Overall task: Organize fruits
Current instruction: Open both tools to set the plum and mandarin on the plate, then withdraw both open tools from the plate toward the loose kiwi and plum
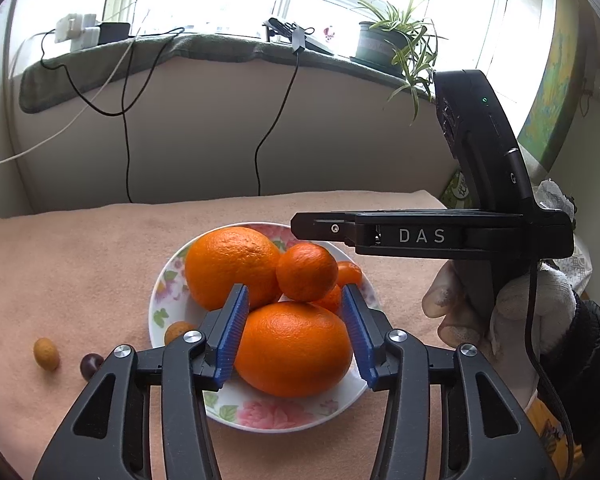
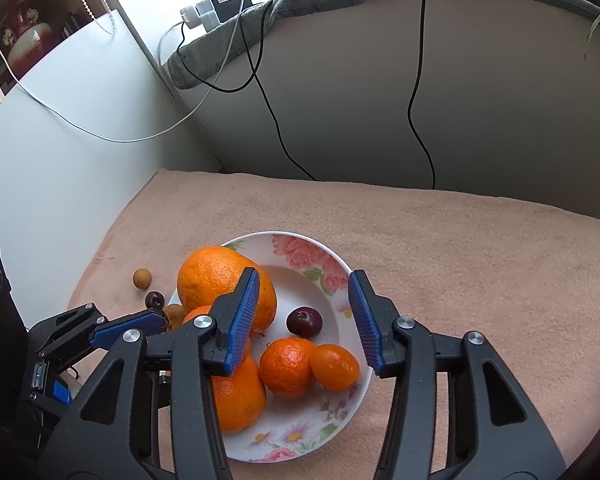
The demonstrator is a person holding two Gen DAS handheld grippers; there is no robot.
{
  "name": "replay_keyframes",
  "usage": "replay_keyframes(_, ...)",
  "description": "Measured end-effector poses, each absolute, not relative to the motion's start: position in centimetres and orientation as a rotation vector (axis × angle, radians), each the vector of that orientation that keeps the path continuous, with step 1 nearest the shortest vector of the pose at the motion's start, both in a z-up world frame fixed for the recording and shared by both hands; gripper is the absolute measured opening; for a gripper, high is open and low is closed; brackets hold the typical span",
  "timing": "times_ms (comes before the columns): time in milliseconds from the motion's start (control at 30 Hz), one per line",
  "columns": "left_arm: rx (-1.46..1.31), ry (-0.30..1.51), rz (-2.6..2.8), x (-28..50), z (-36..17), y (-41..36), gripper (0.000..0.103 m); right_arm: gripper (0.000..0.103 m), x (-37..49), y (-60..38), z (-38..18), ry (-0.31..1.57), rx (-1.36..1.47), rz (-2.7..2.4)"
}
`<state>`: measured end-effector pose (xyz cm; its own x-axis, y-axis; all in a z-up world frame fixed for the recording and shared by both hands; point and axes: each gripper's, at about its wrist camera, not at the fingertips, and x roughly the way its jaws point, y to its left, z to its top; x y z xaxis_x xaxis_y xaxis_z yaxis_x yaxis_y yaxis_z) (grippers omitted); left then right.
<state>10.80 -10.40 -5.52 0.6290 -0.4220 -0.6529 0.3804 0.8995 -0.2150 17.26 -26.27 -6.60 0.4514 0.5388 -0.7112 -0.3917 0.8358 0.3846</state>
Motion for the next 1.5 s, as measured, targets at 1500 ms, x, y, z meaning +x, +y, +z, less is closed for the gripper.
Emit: replay_keyframes(1500, -0.065, 0.707, -0.375, 7.6, -3.9, -6.8, 0.080, 0.087, 11.8, -23.8, -2.5, 0.756, 0.129, 0.549)
